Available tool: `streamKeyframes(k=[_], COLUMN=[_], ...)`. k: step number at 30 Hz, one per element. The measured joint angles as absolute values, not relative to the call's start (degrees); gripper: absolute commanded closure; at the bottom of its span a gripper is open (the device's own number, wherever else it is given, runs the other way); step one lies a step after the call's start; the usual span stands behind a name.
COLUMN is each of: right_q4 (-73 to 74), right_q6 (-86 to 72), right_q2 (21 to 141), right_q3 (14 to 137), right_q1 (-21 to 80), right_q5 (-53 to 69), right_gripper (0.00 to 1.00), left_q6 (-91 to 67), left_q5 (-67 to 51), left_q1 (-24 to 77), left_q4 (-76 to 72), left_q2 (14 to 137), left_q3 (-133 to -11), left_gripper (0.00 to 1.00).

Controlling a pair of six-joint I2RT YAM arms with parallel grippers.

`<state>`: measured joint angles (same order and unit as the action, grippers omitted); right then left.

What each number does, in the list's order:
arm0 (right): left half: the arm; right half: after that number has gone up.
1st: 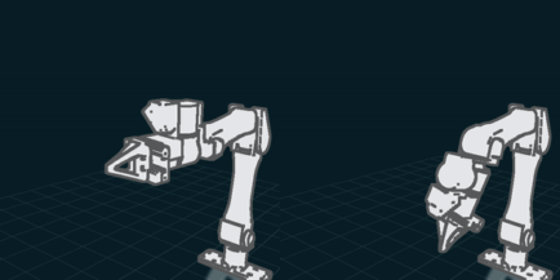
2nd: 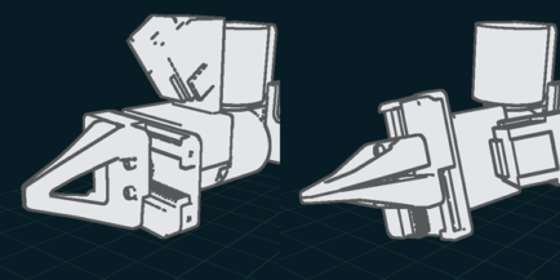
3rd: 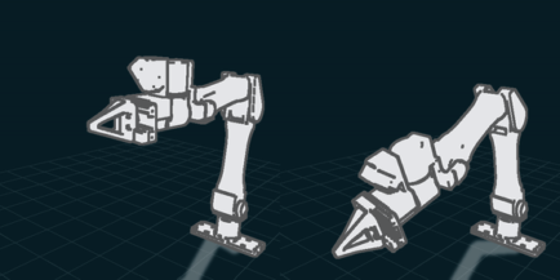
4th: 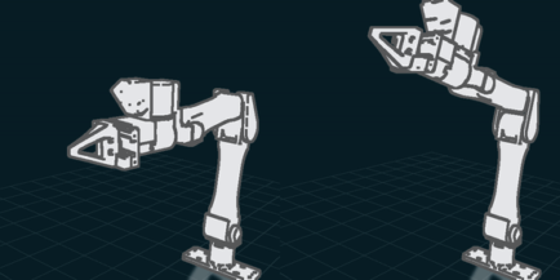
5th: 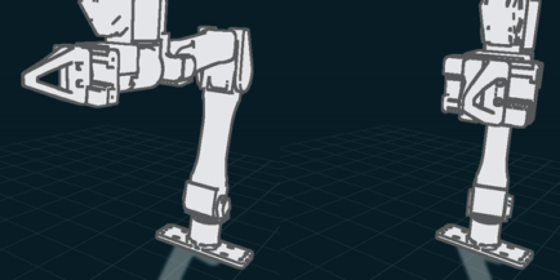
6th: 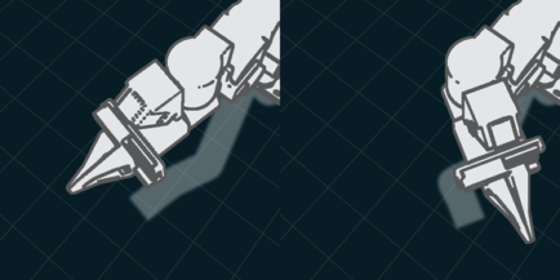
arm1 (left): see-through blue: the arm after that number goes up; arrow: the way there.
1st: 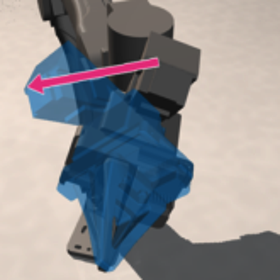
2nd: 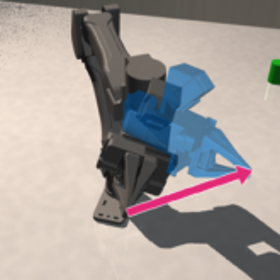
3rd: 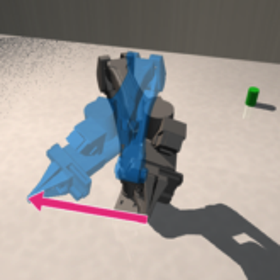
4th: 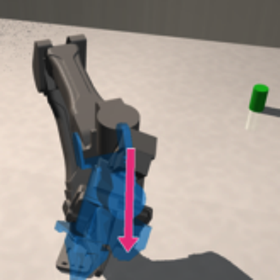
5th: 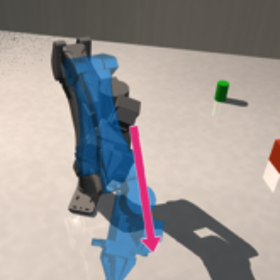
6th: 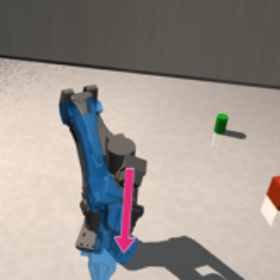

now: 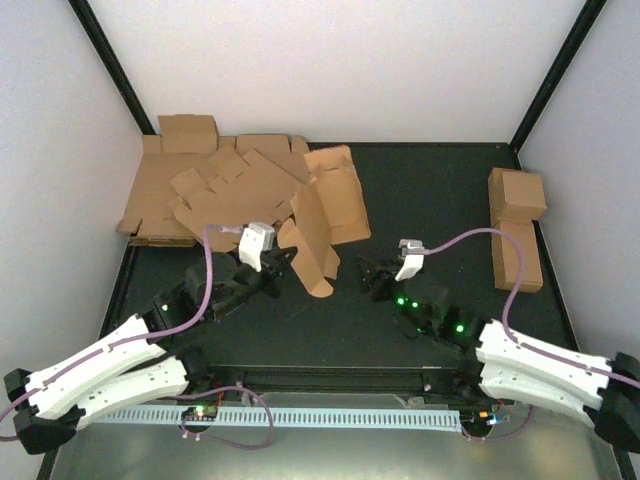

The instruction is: Fold the paper box

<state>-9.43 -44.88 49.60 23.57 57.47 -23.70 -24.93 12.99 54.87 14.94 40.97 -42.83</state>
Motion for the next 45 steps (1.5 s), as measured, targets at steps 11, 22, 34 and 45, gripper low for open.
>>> streamKeyframes(k=[11, 22, 34, 45], right_q4=[5.3, 8.6, 11.4, 17.0], right_q6=[-32.3, -28.7, -25.4, -25.6], right_q2=[36.9, 35.8, 40.5, 53.6], right_q3=[26.6, 27.4, 38.5, 52.1], right_q1=[48.0, 41.4, 35.2, 33.3], right_q5=[-13.0, 2.0, 8.5, 11.8], right_gripper=[0.19, 0.15, 0.18, 0.26], left_q6=[-15.0, -10.2, -7.5, -7.5], left_q5=[7.0, 7.9, 7.9, 7.9], left_q1=[54.8, 54.8, 54.8, 54.8], left_q4=[16.4, 5.7, 2.8, 1.7], left_q2=[43.8, 44.1, 39.1, 36.7], left_q3=[-38.2, -24.7, -19.6, -16.9], left_gripper=[0.98, 0.98, 0.98, 0.96])
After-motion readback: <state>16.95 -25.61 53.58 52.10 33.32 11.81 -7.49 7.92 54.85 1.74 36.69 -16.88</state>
